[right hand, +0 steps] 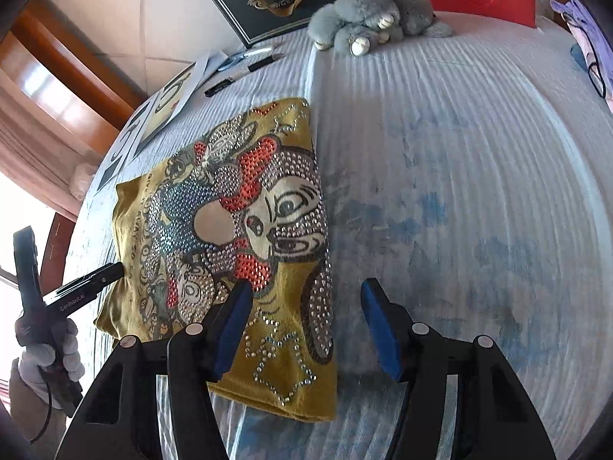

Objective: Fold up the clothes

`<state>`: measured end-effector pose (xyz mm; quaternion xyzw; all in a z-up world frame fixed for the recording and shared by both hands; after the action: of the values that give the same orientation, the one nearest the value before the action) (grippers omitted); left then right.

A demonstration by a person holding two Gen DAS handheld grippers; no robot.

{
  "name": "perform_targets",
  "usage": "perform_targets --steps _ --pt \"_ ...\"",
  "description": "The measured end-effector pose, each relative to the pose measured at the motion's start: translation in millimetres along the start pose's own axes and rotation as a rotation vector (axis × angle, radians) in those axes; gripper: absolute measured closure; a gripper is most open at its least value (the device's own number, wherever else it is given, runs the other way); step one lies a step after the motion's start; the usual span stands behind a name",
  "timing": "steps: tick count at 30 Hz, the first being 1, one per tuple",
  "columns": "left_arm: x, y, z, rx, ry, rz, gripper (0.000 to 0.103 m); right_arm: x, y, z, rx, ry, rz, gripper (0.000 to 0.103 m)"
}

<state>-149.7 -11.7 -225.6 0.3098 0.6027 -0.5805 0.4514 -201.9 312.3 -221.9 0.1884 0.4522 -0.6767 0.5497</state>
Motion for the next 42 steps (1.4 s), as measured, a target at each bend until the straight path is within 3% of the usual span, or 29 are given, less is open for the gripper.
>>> perform_targets --steps 4,15,18,26,28,32,35,42 --pt "-1 -1 4 -0.034 0.021 -0.006 0.06 5 -6 1 0.0 -0.024 0.002 0.066" --pt "9 -13 5 -0.099 0.103 0.005 0.06 6 -5 1 0.006 -0.053 0.003 0.066" --pt "9 -14 -6 -0.101 0.189 0.041 0.075 6 -4 2 0.012 -0.067 0.001 0.066" --pt "9 -20 -22 -0.036 0.132 0.024 0.075 11 -7 6 -0.011 -0.086 0.004 0.066" --pt "8 -17 -27 -0.015 0.123 0.028 0.084 16 -7 13 -0.031 -0.101 0.031 0.067" --pt "6 -12 -32 0.023 0.095 0.009 0.086 25 0 36 -0.186 0.008 0.059 0.068" --pt "7 -15 -35 0.013 0.094 0.024 0.087 31 -7 37 -0.211 0.04 0.043 0.068" --pt "8 -19 -41 0.033 0.102 -0.001 0.088 35 -20 30 -0.159 -0.027 -0.017 0.067"
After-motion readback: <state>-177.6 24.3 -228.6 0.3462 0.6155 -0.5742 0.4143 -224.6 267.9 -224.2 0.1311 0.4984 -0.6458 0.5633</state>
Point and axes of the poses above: each gripper's, at about its wrist camera, not at the fingertips, and x roughly the way its jaws point, z to its left, y to its underside, the point moved 3 cm from there along x, roughly the way its jaws point, and after that the axes turned 11 degrees about -y, right-handed, at the moved point
